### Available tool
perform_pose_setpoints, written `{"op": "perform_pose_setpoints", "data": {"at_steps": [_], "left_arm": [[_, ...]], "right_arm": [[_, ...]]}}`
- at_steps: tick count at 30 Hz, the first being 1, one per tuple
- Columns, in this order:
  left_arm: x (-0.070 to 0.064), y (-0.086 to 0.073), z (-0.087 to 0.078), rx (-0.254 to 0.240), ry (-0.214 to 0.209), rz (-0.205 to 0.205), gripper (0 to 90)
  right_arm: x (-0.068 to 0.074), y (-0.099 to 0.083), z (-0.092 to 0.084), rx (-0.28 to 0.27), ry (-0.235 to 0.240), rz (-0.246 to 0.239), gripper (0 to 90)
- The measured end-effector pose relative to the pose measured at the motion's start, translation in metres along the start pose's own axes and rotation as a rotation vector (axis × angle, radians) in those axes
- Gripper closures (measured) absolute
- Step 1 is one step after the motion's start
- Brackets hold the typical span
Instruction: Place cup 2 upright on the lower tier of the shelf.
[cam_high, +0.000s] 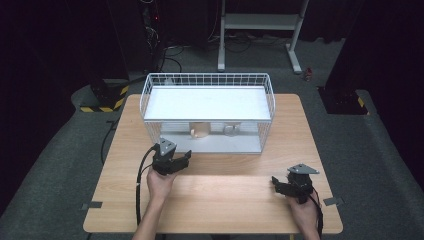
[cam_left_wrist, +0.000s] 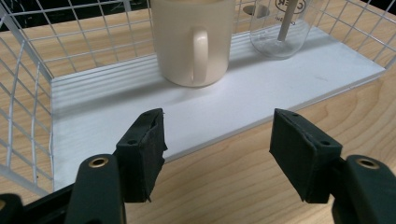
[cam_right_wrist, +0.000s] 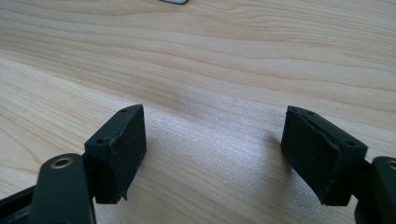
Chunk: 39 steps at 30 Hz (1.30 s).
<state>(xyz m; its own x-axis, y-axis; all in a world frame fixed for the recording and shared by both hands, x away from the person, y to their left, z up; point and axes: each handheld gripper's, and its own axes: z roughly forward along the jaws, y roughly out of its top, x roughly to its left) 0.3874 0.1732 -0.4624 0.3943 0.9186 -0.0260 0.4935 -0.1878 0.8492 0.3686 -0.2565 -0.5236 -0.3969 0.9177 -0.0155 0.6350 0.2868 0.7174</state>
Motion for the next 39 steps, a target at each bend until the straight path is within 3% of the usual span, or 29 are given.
{"op": "perform_pose_setpoints", "data": {"at_steps": [6,17,39], "left_arm": [[0.001,-0.003,-0.006,-0.005,-0.001,0.004,35.4],[0.005,-0.013,-0.015,-0.013,-0.003,-0.032,35.0],[0.011,-0.031,-0.032,-0.019,0.003,-0.066,33.9]], "right_arm": [[0.000,0.000,0.000,0.000,0.000,0.000,22.3],[0.000,0.000,0.000,0.000,0.000,0.000,22.3],[0.000,0.000,0.000,0.000,0.000,-0.001,22.4]]}}
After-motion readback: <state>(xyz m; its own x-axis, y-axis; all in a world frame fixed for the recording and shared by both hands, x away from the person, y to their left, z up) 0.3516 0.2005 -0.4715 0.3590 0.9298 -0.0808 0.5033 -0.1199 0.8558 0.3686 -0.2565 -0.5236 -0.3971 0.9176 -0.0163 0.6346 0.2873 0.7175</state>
